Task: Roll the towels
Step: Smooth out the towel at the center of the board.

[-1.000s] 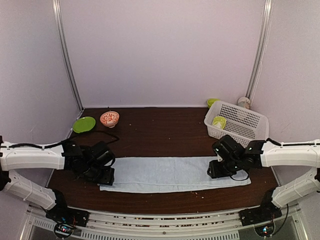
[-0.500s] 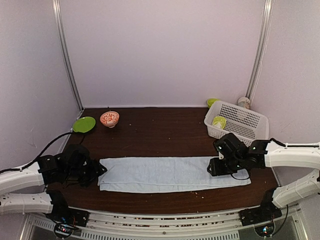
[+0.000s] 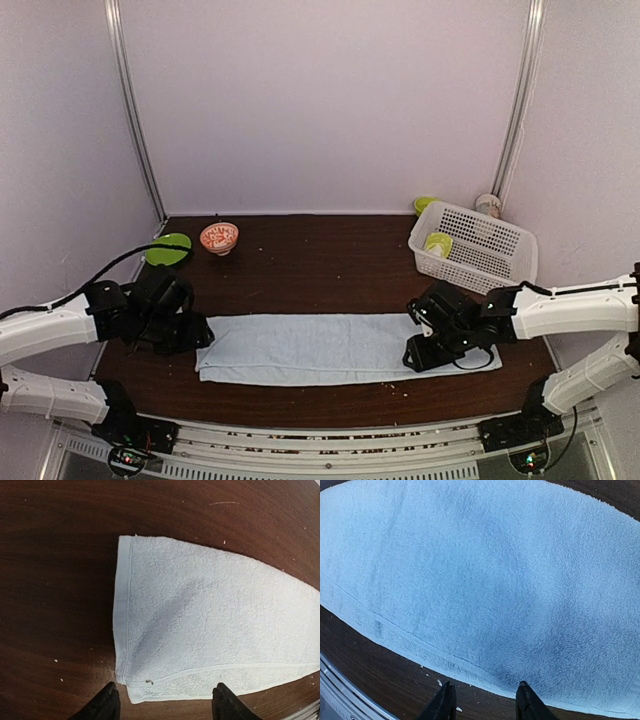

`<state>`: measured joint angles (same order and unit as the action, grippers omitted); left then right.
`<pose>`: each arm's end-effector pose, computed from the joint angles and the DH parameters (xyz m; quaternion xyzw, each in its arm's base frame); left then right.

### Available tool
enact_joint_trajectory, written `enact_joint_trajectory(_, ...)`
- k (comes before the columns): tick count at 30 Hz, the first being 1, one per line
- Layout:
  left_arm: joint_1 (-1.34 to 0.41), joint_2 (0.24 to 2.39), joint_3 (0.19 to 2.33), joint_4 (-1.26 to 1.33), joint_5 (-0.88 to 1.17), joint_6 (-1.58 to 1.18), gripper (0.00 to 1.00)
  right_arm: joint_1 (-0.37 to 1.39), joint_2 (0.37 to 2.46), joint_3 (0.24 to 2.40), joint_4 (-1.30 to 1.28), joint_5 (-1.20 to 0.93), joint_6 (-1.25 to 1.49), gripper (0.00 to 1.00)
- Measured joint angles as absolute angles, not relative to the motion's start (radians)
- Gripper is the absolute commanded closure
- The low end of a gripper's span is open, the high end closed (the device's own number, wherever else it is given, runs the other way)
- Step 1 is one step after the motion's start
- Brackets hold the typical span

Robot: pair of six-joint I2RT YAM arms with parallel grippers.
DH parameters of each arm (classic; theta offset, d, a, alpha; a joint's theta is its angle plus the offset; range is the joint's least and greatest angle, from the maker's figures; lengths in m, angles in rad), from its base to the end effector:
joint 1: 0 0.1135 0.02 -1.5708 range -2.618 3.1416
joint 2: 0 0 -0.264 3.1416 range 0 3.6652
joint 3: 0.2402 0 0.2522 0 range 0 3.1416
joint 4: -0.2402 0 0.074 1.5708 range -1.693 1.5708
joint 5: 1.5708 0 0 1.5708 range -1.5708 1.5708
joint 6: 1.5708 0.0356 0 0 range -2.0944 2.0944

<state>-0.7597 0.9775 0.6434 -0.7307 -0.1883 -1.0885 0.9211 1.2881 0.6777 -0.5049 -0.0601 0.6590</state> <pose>0.1324 -0.1166 0.2134 -0.1810 0.9470 -0.1440 0.2228 0.1372 0.1842 0.1774 -0.1340 0.9645 0.1809 0.1380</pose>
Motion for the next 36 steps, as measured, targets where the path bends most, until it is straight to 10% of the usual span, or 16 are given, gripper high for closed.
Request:
enact_joint_trajectory(22, -0.76, 1.054, 0.607, -0.704, -0.176, -1.028, 0.38, 0.959, 1.406, 0.696, -0.572, 0.057, 0.683, 0.95)
enact_joint_trajectory(29, -0.76, 1.079, 0.607, -0.694, -0.176, -1.019, 0.38, 0.959, 1.363, 0.702, -0.59, 0.062, 0.675, 0.68)
enact_joint_trajectory(36, -0.76, 1.1, 0.607, -0.679, -0.175, -1.018, 0.38, 0.965, 1.417, 0.732, -0.59, 0.046, 0.659, 0.71)
